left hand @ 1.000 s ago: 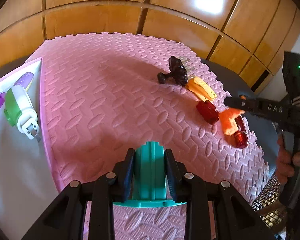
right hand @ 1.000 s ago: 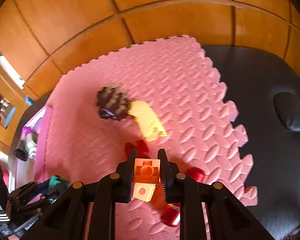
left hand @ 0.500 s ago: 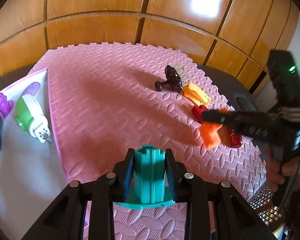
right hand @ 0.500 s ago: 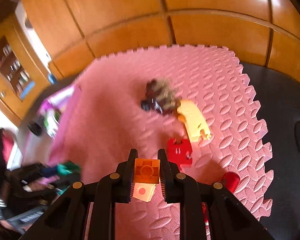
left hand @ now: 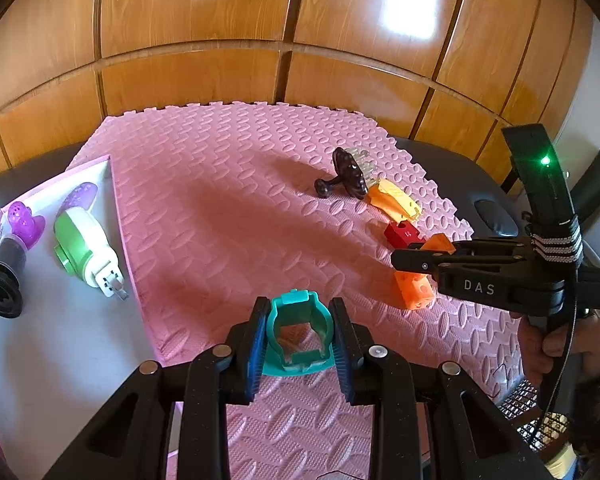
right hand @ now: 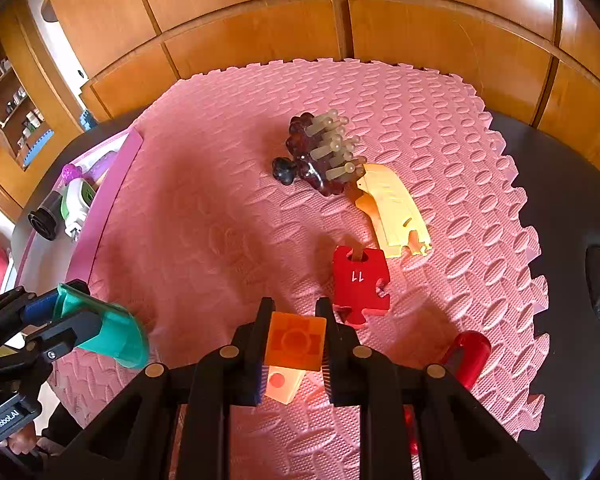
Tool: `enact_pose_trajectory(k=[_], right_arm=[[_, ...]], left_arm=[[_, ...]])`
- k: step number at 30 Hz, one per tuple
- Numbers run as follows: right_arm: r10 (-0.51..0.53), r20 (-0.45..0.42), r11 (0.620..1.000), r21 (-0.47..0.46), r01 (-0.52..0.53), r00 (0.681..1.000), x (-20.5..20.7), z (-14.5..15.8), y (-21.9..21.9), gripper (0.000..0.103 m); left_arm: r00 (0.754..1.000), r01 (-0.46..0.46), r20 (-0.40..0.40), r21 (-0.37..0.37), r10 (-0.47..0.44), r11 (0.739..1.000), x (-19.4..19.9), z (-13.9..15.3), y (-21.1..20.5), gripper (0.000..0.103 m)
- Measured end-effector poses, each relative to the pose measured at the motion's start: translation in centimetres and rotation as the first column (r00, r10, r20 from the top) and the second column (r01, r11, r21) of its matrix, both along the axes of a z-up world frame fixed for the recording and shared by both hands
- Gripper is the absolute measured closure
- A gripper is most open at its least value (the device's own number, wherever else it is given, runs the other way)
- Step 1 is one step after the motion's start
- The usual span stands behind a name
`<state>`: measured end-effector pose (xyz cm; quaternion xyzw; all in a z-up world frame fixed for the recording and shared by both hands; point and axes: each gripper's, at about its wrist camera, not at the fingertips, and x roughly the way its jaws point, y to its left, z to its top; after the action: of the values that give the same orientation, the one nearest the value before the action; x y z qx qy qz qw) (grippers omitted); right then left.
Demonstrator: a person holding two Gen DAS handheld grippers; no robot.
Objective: Organize rigid objects
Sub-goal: 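Lift the teal plunger piece with the left gripper and hold the orange block, then place the teal plunger piece in the tray and open the left gripper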
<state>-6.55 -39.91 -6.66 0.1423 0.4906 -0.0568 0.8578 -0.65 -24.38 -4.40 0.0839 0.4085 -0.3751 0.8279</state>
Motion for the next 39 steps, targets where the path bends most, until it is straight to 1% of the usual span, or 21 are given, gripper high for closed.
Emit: enact_pose_trajectory(k=[13, 26, 34, 37, 39], right_arm=[[-0.003, -0.009, 1.0, -0.004, 0.003, 1.0, 0.2, -0.2, 0.0, 0.083], [0.015, -0.003, 0.996, -0.084, -0.015, 1.0, 0.3, -0.1, 0.7, 0.083], [0.012, -0.005, 0.995, -0.098, -0.013, 1.0, 0.3, -0.1, 0.7, 0.084], [0.012, -0.004, 0.995, -0.1, -0.013, 1.0, 0.3, -0.1, 0.7, 0.084], [0.013, -0.004, 0.995, -0.103, -0.014, 1.0, 0.3, -0.1, 0.7, 0.084]], left_arm=[[1.0, -0.006, 0.029, -0.009, 0.006, 1.0, -0.4, 0.8, 0.5, 0.073], [0.999, -0.015, 0.035, -0.041, 0.017, 0.999, -0.6, 1.9, 1.3, 0.073], [0.998, -0.044, 0.033, -0.074, 0.047, 0.996, -0.1, 3.0, 3.1, 0.073], [0.996, -0.08, 0.03, -0.103, 0.084, 0.991, 0.7, 4.0, 5.0, 0.073], [0.991, -0.127, 0.022, -0.13, 0.131, 0.983, 1.5, 4.7, 7.0, 0.073]])
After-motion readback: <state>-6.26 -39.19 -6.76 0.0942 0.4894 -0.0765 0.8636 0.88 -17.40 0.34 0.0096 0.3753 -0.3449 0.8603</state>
